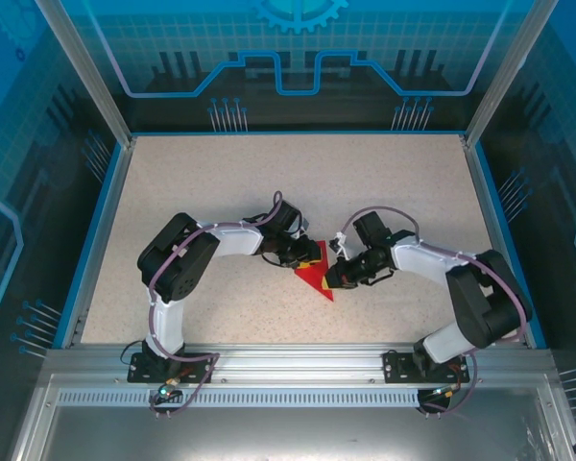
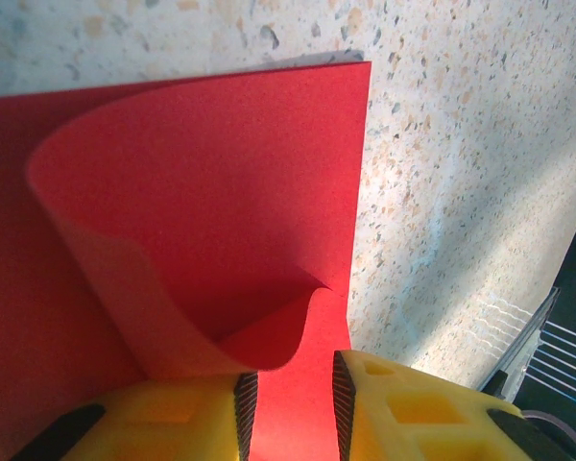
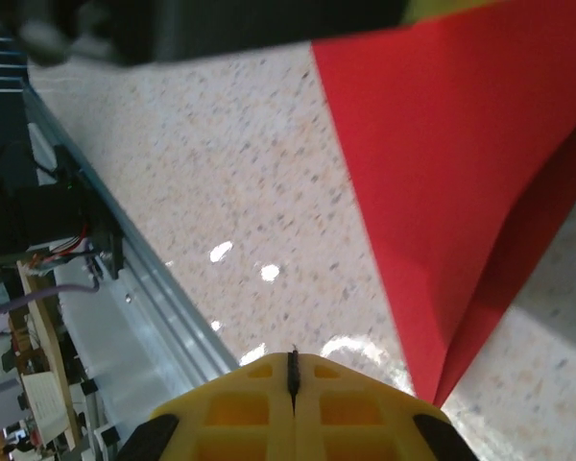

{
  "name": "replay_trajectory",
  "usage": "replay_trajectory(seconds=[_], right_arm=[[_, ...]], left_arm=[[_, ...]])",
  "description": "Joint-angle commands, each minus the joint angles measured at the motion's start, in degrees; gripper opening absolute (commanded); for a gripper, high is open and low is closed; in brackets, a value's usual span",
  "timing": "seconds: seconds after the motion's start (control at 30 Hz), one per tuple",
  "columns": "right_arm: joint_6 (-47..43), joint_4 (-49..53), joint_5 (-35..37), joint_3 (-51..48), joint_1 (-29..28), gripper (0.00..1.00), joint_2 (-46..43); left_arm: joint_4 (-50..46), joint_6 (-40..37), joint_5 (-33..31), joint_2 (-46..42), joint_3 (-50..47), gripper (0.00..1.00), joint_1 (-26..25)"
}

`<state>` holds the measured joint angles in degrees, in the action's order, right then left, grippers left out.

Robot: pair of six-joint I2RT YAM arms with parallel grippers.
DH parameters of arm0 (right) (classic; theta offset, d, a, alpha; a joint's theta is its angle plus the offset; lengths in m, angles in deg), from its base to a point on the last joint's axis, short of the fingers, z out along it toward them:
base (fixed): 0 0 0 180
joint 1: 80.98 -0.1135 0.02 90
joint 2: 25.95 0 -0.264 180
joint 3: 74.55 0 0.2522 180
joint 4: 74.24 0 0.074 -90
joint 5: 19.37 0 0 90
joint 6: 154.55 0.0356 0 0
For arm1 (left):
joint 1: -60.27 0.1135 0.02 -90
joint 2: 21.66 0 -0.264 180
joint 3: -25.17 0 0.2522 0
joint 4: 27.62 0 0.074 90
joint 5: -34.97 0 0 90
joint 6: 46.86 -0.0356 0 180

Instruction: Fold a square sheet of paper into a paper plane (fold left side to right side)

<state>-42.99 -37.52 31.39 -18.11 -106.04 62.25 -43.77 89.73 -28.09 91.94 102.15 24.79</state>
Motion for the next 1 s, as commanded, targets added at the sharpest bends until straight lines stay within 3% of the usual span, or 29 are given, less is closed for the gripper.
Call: replay_trajectory(seconds=[0.0, 0.23, 0.43, 0.7, 0.97], right_arm=[[2.19, -4.13, 3.04, 1.62, 0.61, 0.02, 4.29], [2.71, -4.20, 8.51, 1.31, 0.78, 0.01, 11.52], [1.47, 0.83, 15.85, 0.46, 0.82, 0.00, 12.40], [2.18, 0.74, 16.49, -0.11, 0.98, 0.00, 12.69], [2.13, 0.69, 16.17, 0.34, 0.97, 0.00, 13.20]], left_arm=[[-7.03, -0.13, -4.31, 2.23, -1.81, 0.31, 0.05], [-6.69, -0.26, -3.93, 1.71, -1.77, 0.31, 0.01], [-7.55, -1.52, -4.00, -0.34, -0.33, 0.33, 0.14], [-3.57, -2.71, -2.59, -7.86, -1.53, 0.34, 0.06], [2.76, -1.82, 1.70, -9.99, -6.97, 0.23, -2.08]])
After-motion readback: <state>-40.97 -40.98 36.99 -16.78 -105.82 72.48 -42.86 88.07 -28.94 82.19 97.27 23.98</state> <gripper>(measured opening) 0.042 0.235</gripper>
